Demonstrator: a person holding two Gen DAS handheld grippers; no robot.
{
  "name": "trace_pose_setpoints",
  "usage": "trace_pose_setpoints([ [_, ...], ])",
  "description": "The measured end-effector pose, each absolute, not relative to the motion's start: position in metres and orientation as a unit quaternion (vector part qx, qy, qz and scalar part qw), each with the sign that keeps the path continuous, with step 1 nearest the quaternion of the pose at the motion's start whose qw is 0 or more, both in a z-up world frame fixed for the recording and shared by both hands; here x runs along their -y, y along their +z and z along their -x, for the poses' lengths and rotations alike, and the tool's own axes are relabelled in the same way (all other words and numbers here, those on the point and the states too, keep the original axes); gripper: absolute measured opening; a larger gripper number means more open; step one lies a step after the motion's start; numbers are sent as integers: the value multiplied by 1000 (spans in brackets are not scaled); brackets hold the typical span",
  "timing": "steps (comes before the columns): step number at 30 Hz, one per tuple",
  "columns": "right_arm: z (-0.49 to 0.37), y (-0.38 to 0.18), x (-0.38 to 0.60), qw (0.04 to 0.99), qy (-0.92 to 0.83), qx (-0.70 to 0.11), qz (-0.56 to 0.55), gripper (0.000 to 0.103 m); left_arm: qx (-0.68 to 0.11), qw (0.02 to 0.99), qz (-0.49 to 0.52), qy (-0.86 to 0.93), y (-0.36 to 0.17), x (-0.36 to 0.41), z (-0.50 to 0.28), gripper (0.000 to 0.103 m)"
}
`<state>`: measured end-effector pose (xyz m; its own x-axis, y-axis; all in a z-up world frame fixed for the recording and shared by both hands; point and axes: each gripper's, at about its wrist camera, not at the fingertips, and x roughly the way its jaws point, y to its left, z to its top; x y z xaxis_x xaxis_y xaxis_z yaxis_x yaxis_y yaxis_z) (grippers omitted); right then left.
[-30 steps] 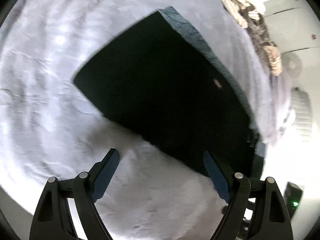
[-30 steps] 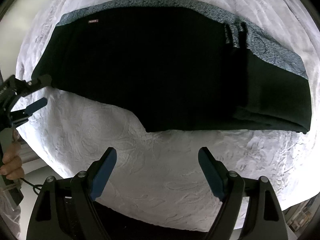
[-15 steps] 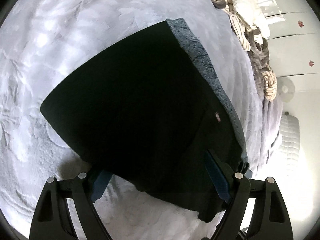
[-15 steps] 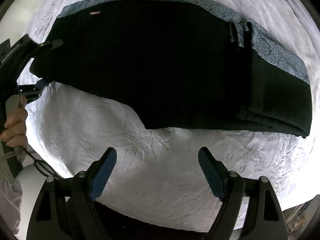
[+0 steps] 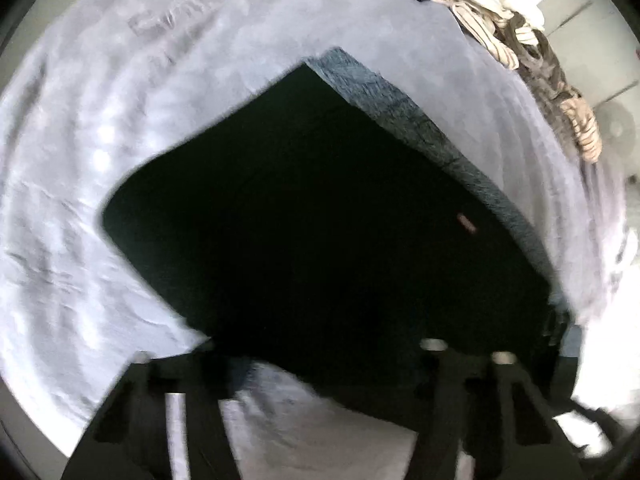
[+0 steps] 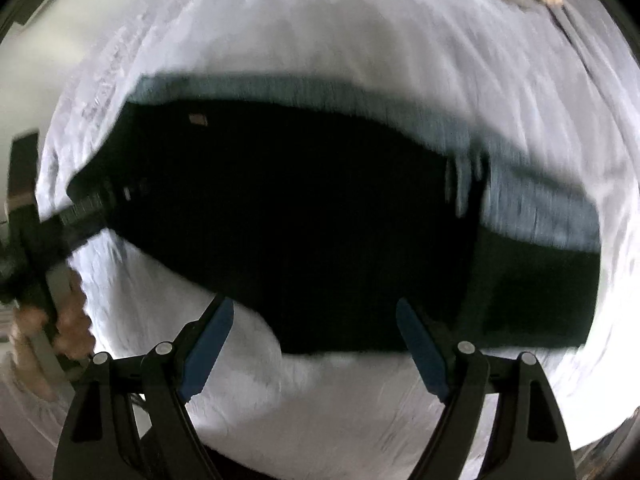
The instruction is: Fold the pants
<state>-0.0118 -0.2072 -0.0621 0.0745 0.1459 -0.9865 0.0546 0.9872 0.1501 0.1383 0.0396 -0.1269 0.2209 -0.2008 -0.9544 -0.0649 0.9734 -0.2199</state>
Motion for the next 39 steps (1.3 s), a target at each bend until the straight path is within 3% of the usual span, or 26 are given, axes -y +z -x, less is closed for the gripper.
trace_pose_setpoints([
  [2, -9, -51, 203, 738, 47, -670, -63, 86, -612, 787, 68, -46, -120, -32, -134, 39],
  [10, -93, -4, 156, 737, 163, -652, -70, 86, -505, 835, -212, -48, -111, 41, -95, 38],
  [23, -149, -58, -2, 601, 277, -750, 25, 85, -455, 834, -311, -33, -116, 60, -72, 38],
  [25, -151, -69, -5, 584, 269, -765, 29, 54, -454, 834, -311, -35, -114, 63, -71, 38],
  [26, -151, -74, -4, 575, 274, -771, 20, 20, -455, 833, -311, -37, -114, 62, -71, 38],
  [39, -121, 3, 126, 647, 303, -683, -153, 18, -388, 874, -274, -105, -20, 122, -40, 38],
])
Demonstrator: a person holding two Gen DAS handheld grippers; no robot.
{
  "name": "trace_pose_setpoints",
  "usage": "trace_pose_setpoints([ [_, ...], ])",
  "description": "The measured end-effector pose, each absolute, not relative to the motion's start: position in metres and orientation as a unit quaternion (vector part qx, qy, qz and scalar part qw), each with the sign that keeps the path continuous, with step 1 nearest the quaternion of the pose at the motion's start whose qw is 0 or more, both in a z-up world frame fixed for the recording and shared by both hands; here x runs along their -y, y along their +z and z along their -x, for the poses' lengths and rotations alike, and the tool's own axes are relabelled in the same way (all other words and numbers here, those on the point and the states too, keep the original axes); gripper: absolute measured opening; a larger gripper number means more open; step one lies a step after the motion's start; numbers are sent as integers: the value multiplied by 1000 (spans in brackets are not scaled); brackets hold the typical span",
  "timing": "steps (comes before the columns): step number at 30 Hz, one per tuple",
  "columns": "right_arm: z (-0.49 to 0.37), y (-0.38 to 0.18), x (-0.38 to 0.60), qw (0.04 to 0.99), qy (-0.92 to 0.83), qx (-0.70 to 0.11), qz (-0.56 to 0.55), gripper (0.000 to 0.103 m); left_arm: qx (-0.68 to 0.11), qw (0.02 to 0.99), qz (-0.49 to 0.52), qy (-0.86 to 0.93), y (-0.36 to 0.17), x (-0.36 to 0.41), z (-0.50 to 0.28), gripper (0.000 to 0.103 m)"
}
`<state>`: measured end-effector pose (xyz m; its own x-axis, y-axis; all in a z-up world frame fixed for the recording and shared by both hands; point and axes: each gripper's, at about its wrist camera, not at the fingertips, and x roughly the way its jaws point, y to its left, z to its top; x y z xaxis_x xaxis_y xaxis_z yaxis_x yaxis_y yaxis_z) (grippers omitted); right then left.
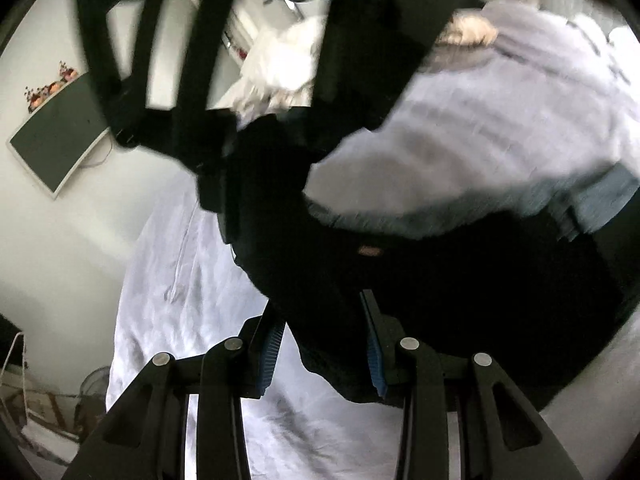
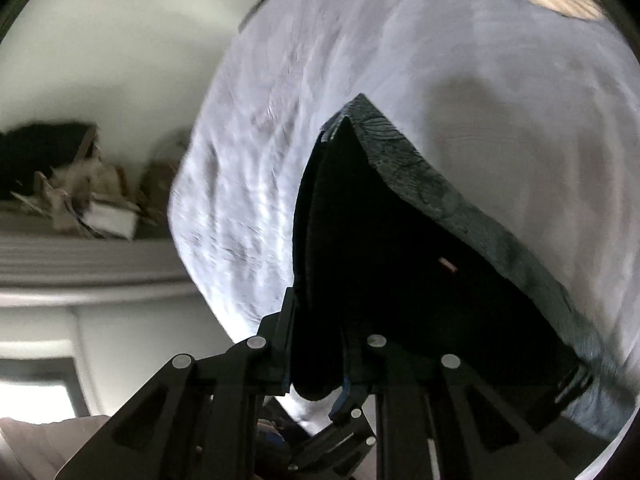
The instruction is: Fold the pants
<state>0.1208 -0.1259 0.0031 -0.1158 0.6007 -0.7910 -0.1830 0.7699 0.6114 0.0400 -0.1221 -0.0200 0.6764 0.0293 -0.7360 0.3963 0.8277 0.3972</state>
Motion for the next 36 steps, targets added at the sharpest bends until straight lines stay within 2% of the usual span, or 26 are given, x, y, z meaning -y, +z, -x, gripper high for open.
trace_pose_setpoints([
  [8, -65, 53, 261, 704, 269, -601, -265, 18, -342, 879, -269, -198, 30, 201, -7, 38],
  [14, -8, 57, 368, 731, 204, -560, -334, 18, -324, 860, -289, -269, 33, 283, 31, 38],
  [25, 90, -38, 498, 706, 89, -552, -435, 18, -367, 791, -335, -356, -37, 395, 92, 38],
  [33, 119, -114, 526, 672, 44, -568, -473, 18, -380, 758, -389, -359, -86, 405, 119, 38],
  [36, 129, -131, 531, 658, 37, -560, -501, 21, -380, 746, -400, -372, -87, 398, 126, 45],
])
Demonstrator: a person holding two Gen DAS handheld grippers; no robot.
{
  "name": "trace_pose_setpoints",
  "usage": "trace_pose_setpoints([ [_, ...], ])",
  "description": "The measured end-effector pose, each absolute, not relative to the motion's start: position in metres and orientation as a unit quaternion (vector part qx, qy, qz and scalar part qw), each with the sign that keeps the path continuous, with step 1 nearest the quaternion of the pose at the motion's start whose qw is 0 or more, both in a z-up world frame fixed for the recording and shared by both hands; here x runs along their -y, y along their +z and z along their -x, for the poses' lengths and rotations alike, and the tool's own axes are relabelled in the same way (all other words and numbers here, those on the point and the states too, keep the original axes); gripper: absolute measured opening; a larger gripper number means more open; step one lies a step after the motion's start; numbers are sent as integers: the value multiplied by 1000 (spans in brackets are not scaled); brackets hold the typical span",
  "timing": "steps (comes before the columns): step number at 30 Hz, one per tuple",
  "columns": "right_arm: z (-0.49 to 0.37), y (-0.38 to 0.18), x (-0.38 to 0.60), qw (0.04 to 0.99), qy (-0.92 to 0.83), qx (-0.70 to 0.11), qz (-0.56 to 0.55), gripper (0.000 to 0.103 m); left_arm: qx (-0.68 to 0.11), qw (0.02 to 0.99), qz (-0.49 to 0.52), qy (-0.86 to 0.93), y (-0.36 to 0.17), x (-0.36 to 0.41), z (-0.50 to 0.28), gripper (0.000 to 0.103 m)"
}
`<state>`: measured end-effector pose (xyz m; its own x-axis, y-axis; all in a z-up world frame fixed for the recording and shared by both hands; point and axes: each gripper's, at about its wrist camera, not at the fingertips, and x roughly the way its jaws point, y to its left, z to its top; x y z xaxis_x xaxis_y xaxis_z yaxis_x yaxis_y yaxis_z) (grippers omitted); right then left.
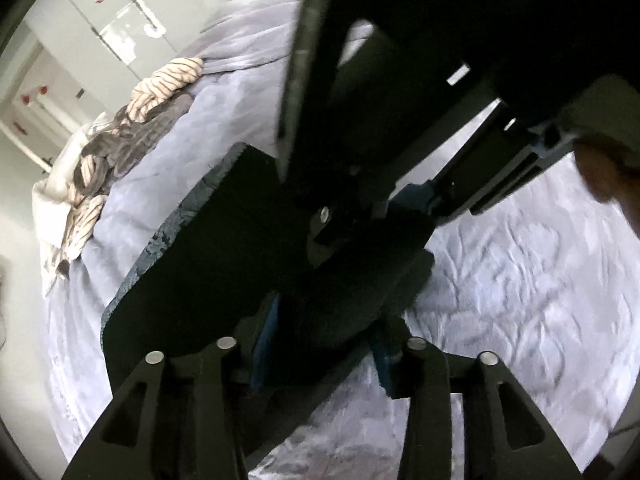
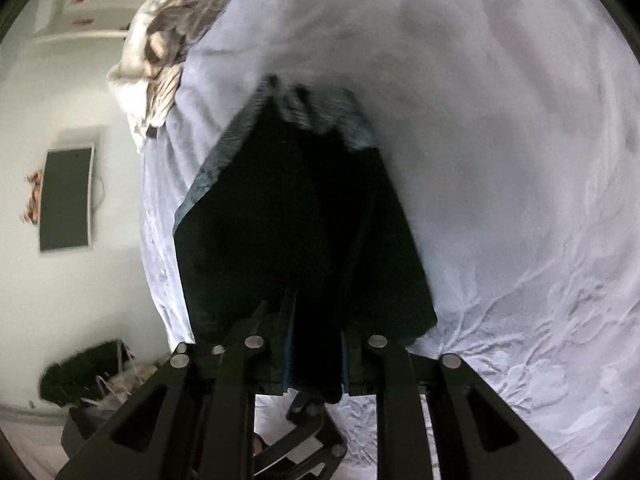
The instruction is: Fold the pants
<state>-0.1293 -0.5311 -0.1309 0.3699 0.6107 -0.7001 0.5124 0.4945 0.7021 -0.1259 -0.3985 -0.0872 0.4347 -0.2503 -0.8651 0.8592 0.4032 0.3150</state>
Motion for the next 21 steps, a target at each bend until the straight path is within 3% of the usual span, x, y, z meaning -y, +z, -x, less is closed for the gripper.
trace_pose_setpoints([
  [3, 135, -131, 531, 660, 31, -553, -508, 24, -389, 740, -395, -381, -78, 384, 126, 59],
  [8, 147, -120, 526, 683, -1, -565, -463, 35, -422, 749, -356, -366, -53, 335, 107, 60],
  [11, 156, -109, 524, 697, -50, -585, -411, 53, -458, 763, -329, -317, -50, 305, 79, 60],
  [15, 169, -87, 523, 713, -102, -586, -370, 51, -518, 770, -288, -236, -63, 266, 37, 60],
  [16, 170, -82, 523, 715, -108, -586, -365, 47, -528, 769, -281, -226, -67, 260, 31, 62],
  [17, 172, -76, 521, 719, -110, -583, -363, 31, -537, 766, -273, -222, -72, 255, 27, 72],
  [18, 173, -71, 519, 722, -105, -580, -363, 26, -541, 766, -271, -217, -77, 252, 25, 76],
  [21, 163, -57, 504, 738, -89, -573, -345, 26, -549, 759, -274, -219, -87, 254, 27, 77],
])
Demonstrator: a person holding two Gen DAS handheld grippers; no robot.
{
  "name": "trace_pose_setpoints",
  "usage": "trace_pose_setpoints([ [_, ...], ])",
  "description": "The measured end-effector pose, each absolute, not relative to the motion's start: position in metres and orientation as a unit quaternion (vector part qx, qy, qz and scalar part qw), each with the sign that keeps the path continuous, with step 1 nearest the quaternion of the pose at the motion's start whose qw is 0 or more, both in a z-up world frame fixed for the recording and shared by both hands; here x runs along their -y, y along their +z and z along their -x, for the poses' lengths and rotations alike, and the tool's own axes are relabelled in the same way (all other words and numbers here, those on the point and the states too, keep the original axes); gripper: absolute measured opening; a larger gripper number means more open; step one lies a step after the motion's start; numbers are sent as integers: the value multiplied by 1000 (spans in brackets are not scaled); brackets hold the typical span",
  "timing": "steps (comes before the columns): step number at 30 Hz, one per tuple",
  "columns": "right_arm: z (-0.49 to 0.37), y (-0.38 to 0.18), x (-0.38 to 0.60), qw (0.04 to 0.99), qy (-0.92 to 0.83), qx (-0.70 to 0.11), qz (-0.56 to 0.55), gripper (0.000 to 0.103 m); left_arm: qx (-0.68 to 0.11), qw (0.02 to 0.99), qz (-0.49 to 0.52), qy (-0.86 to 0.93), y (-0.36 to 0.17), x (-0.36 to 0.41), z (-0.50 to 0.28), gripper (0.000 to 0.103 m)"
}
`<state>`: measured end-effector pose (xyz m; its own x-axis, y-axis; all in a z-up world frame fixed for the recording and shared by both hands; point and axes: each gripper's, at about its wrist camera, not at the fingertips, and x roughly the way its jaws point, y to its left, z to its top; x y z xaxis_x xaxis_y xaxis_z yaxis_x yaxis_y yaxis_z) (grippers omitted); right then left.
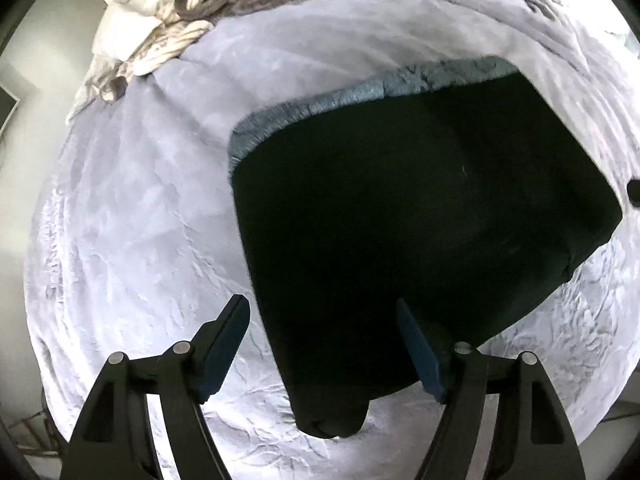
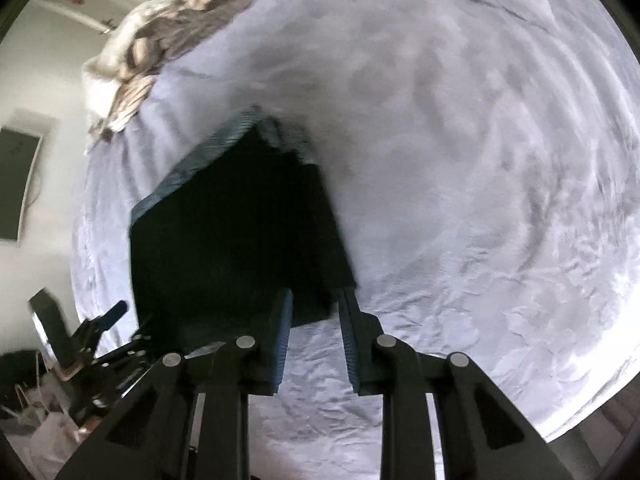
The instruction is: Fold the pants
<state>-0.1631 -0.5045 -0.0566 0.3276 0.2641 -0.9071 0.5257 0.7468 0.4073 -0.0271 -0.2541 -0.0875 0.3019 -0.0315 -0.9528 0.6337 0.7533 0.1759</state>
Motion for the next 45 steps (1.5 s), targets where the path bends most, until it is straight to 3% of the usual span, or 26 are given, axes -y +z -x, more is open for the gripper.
trace_pose_setpoints([
  [8, 132, -96, 463, 718, -93, -633, -274, 26, -567, 753, -251, -219, -89, 251, 26, 77],
  [19, 146, -106, 466, 710, -107, -625, -307, 30, -617, 733, -187, -214, -93, 238, 13, 82],
  [24, 147, -107, 462, 705, -115, -629, -307, 44, -612, 735, -198, -212, -92, 242, 15, 82],
  [29, 150, -109, 460, 704, -113, -629, -311, 48, -613, 736, -204, -201, -92, 245, 14, 93],
  [36, 151, -113, 459, 698, -109, -629, -324, 54, -614, 734, -210, -200, -94, 246, 11, 94],
  [38, 153, -115, 461, 695, -107, -629, -332, 56, -613, 735, -213, -195, -96, 247, 11, 102],
  [45, 155, -116, 464, 693, -98, -629, -338, 59, -621, 731, -205, -192, -99, 246, 6, 102],
])
